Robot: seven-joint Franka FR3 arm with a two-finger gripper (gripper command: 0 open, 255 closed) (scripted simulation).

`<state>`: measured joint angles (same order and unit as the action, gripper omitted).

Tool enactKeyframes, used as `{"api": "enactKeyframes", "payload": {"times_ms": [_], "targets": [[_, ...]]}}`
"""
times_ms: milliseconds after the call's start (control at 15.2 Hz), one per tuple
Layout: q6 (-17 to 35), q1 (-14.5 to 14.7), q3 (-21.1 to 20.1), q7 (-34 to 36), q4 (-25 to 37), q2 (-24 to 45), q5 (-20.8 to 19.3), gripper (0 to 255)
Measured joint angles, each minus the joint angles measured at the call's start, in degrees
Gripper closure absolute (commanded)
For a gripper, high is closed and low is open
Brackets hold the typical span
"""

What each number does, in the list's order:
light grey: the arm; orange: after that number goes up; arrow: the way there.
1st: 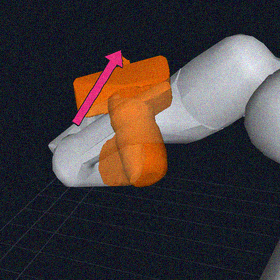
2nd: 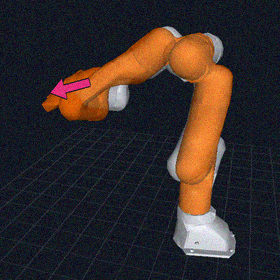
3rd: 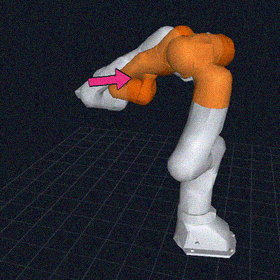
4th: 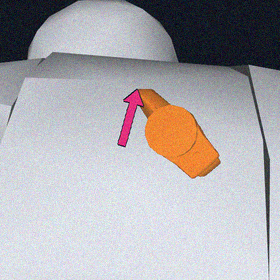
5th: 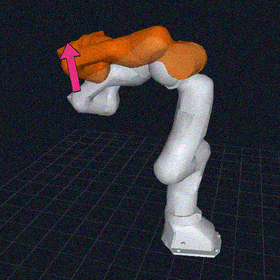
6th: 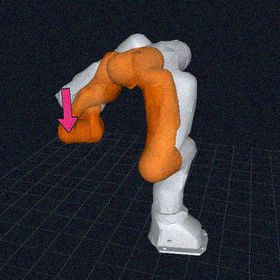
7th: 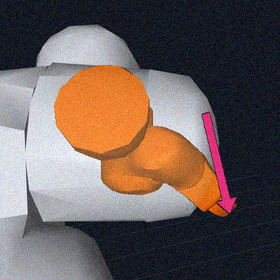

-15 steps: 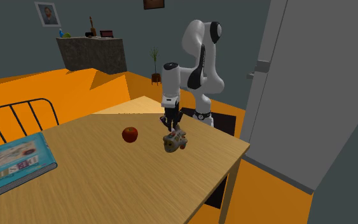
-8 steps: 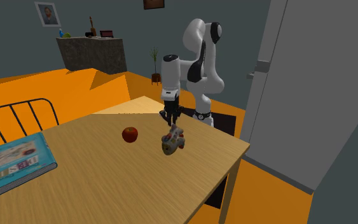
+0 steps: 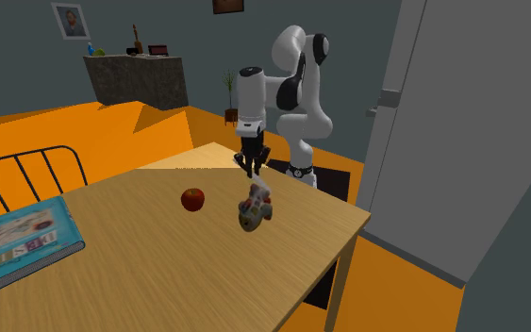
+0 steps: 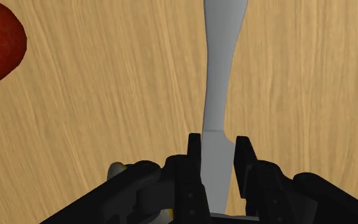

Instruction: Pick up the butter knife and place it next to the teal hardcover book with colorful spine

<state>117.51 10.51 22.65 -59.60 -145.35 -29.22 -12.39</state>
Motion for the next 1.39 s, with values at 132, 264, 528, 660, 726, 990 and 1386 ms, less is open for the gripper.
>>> {"api": "enactKeyframes", "payload": {"times_ms": [132, 264, 528, 660, 726, 990, 1386], "targets": [[0.3, 0.1, 1.8, -2.2, 2.9, 3.0, 0.4, 255], [0.9, 0.0, 4.0, -4.9, 5.6, 6.2, 0.8, 255], [1.5, 0.5, 8.5, -11.2, 13.2, 14.3, 3.5, 255], [1.5, 0.4, 10.6, -14.6, 16.9, 18.1, 5.4, 255], [1.3, 0.6, 11.5, -16.3, 19.5, 20.8, 6.9, 255], [0.1, -0.6, 14.7, -23.7, 28.4, 30.0, 12.8, 255], [-4.0, -6.8, 15.9, -34.2, 44.4, 45.5, 23.1, 255]]}}
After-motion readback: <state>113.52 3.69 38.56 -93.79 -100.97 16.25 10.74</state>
